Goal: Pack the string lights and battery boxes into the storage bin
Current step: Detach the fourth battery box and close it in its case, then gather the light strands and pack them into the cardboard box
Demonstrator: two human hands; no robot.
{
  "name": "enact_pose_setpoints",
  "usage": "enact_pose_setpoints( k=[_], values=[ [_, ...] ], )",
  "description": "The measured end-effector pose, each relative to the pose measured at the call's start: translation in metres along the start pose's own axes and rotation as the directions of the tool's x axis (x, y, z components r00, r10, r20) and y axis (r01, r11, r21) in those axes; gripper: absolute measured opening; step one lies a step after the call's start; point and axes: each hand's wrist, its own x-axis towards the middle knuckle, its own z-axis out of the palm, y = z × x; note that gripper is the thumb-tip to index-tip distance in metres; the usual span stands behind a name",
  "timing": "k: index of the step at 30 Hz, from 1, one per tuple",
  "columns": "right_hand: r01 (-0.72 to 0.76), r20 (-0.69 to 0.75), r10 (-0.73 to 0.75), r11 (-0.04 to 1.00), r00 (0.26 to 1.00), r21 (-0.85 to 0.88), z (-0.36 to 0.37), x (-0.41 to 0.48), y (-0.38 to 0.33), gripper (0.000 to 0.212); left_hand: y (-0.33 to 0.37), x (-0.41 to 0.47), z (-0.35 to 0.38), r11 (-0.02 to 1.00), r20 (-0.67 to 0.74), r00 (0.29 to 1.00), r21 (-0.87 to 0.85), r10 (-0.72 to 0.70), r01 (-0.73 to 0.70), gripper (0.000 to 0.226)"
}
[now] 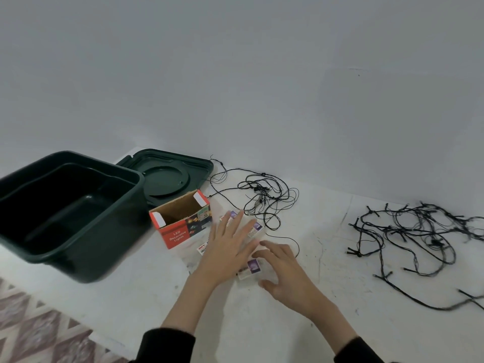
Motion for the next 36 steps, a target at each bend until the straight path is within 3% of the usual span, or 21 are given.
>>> enact_pose_setpoints(
  k=[2, 6, 14, 16, 18, 21, 23, 25, 27, 29, 32, 34, 36],
  values=[
    [-0.032, -0.030, 0.031, 0.999, 0.999, -0.017, 0.002, 0.000, 0.000, 0.046, -0.009, 0.002, 0.008, 0.995, 0.104, 0.994, 0.098, -0.033, 0.023, 0.061],
    [-0.019, -0.037, 0.018, 0.999, 0.999, -0.039, 0.008, 0.003, -0.004, 0.047, -0.026, -0.012, 0.017, 0.984, 0.096, 0.995, 0.176, -0.010, -0.007, 0.084],
    [0.119, 0.109, -0.121, 0.993, 0.987, 0.022, 0.023, 0.019, -0.025, 0.050, -0.054, -0.042, 0.006, 0.987, 0.059, 0.997, 0.156, -0.050, 0.041, 0.069],
    [0.081, 0.143, -0.093, 0.993, 0.985, 0.088, 0.014, 0.030, -0.026, 0.043, -0.058, -0.047, 0.002, 0.987, 0.067, 0.995, 0.145, -0.078, 0.068, 0.061],
    [-0.022, 0.085, 0.008, 0.987, 0.996, 0.157, 0.003, 0.047, -0.021, 0.040, -0.060, -0.050, 0.000, 0.987, 0.082, 0.993, 0.141, -0.090, 0.078, 0.059],
    [-0.079, -0.097, 0.077, 0.997, 0.992, -0.010, -0.011, 0.086, 0.001, 0.051, -0.059, -0.051, -0.005, 0.990, 0.111, 0.989, 0.114, -0.096, 0.084, 0.065],
    [-0.171, -0.096, 0.155, 0.967, 0.983, -0.188, -0.019, 0.109, 0.011, 0.054, -0.056, -0.051, -0.009, 0.992, 0.122, 0.987, 0.084, -0.105, 0.095, 0.071],
    [-0.286, -0.040, 0.287, 0.911, 0.957, -0.297, -0.021, 0.124, 0.017, 0.061, -0.051, -0.048, -0.016, 0.992, 0.125, 0.985, 0.066, -0.116, 0.108, 0.062],
    [-0.360, -0.014, 0.379, 0.866, 0.925, -0.347, -0.011, 0.130, 0.021, 0.055, -0.046, -0.043, -0.021, 0.992, 0.105, 0.987, 0.040, -0.123, 0.120, 0.045],
    [-0.364, -0.069, 0.366, 0.852, 0.928, -0.375, 0.003, 0.128, 0.025, 0.032, -0.040, -0.037, -0.025, 0.992, 0.058, 0.990, -0.015, -0.126, 0.127, 0.041],
    [-0.376, -0.253, 0.326, 0.909, 0.911, -0.181, -0.004, 0.121, 0.021, 0.017, -0.028, -0.023, -0.040, 0.983, 0.012, 0.992, -0.135, -0.128, 0.128, 0.041],
    [-0.372, -0.265, 0.413, 0.908, 0.871, 0.193, -0.037, 0.122, 0.012, 0.012, -0.018, -0.007, -0.056, 0.976, -0.019, 0.995, -0.197, -0.099, 0.093, 0.042],
    [-0.290, -0.182, 0.442, 0.795, 0.878, 0.533, -0.088, 0.123, -0.008, 0.009, -0.005, 0.013, -0.077, 0.964, -0.097, 0.995, -0.265, -0.031, 0.005, 0.044]
  ],
)
